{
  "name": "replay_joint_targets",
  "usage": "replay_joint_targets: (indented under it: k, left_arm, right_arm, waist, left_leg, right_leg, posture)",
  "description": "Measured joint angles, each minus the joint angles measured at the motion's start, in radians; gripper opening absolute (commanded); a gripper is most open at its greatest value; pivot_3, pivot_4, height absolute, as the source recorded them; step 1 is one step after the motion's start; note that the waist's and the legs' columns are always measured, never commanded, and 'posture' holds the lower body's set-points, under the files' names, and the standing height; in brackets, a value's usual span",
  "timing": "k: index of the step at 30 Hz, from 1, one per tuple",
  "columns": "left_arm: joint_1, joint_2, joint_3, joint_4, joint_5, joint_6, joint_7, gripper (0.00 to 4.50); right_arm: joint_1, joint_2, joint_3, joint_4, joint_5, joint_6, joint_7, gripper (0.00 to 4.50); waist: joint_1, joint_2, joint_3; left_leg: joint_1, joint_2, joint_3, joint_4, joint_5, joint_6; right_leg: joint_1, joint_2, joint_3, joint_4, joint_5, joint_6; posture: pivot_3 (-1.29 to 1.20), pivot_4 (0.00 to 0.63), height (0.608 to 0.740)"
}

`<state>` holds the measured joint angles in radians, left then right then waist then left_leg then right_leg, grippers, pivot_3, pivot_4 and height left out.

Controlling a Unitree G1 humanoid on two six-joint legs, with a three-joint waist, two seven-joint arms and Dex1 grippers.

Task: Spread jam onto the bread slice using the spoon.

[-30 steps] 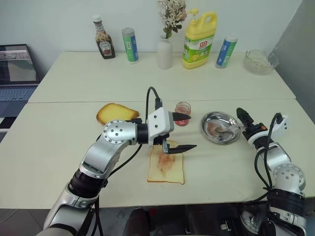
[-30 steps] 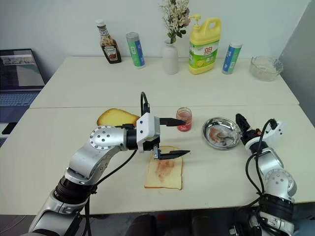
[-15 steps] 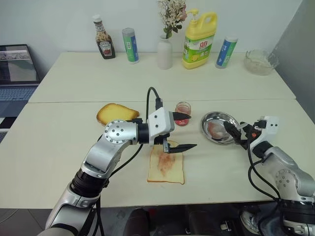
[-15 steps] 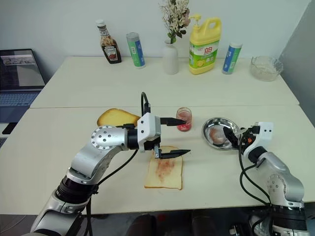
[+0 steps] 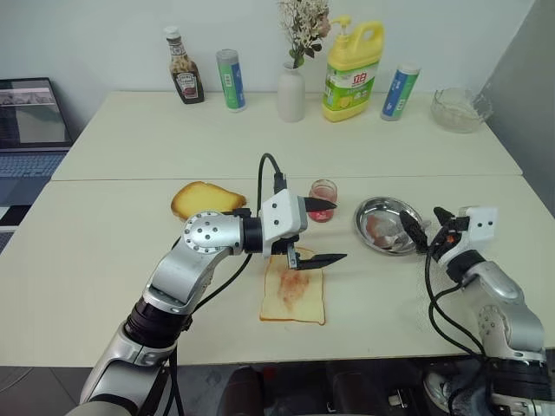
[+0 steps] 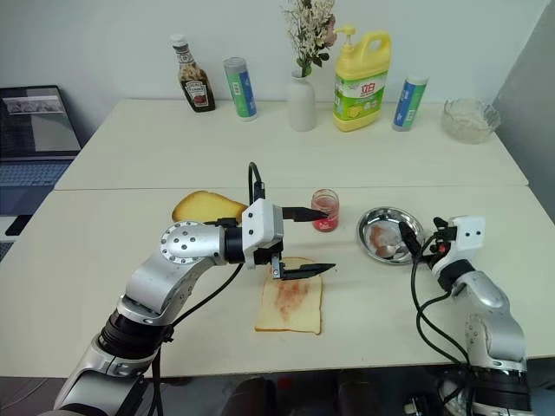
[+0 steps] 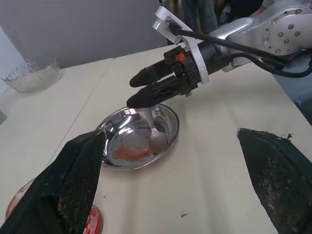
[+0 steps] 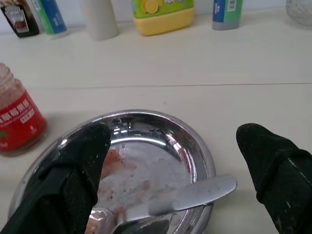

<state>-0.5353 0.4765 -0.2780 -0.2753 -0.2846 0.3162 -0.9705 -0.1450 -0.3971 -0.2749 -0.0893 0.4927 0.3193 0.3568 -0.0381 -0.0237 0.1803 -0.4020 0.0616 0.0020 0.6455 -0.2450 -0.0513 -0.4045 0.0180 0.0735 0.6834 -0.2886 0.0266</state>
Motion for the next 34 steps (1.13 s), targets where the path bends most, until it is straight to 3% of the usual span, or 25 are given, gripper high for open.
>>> replay_joint_targets:
  k: [7,10,14,18,23,29,34]
  left_arm:
    - [-0.001,-0.001,0.013,0.009,-0.002,-0.001,0.014,4.5]
    - [-0.001,0.019,0.075,0.008,-0.016,0.008,0.029,4.5]
    - [0.018,0.133,0.142,-0.001,-0.024,0.096,0.039,4.5]
    - [0.132,0.259,0.201,-0.011,-0.022,0.117,0.014,4.5]
    - [0.316,0.346,0.276,-0.01,0.003,0.053,-0.001,4.5]
    - [0.447,0.368,0.333,-0.008,0.011,0.018,-0.003,4.5]
    - [0.488,0.373,0.339,-0.008,0.013,0.001,-0.003,4.5]
  right_arm:
    - [-0.013,0.001,-0.051,-0.092,0.087,0.056,0.005,4.47]
    - [0.036,-0.06,-0.056,-0.194,0.127,0.112,0.037,4.47]
    - [0.117,-0.194,-0.076,-0.332,0.203,0.209,0.111,4.47]
    - [0.256,-0.347,-0.118,-0.441,0.247,0.281,0.236,4.47]
    - [0.471,-0.494,-0.192,-0.52,0.273,0.305,0.451,4.47]
    - [0.555,-0.54,-0.226,-0.531,0.199,0.267,0.566,4.47]
    - [0.515,-0.539,-0.197,-0.506,0.145,0.228,0.581,4.47]
  waist:
    - [0.004,0.0,0.0]
    - [0.006,0.0,0.0]
    - [0.005,0.0,0.0]
    - [0.006,0.0,0.0]
    - [0.007,-0.001,0.0]
    - [0.007,-0.002,-0.001]
    - [0.008,-0.003,-0.001]
  left_leg:
    - [0.0,0.0,-0.001,0.0,0.0,0.0]
    - [0.0,0.0,0.0,0.0,0.0,0.0]
    - [0.001,0.0,0.0,0.0,0.0,0.0]
    - [0.001,0.001,-0.001,0.0,0.0,0.0]
    - [0.001,0.0,0.0,0.0,0.0,0.0]
    - [0.003,0.0,0.0,0.001,0.0,0.0]
    - [0.003,0.0,0.0,0.001,0.0,0.0]
  right_leg:
    - [0.0,0.0,0.0,0.0,0.0,0.0]
    - [0.0,0.0,0.0,0.0,0.0,0.0]
    - [0.0,0.0,0.0,0.001,0.0,0.0]
    - [0.001,0.0,-0.001,0.0,0.0,0.0]
    - [0.002,-0.001,-0.001,-0.001,-0.002,0.004]
    - [0.003,-0.001,-0.001,-0.001,-0.002,0.004]
    - [0.003,-0.001,-0.001,-0.001,-0.002,0.004]
  posture:
    - [0.0,0.15,0.74]
    - [0.0,0.15,0.74]
    - [0.0,0.15,0.74]
    - [0.0,0.15,0.74]
    - [0.0,0.15,0.74]
    - [0.0,0.15,0.74]
    - [0.0,0.15,0.74]
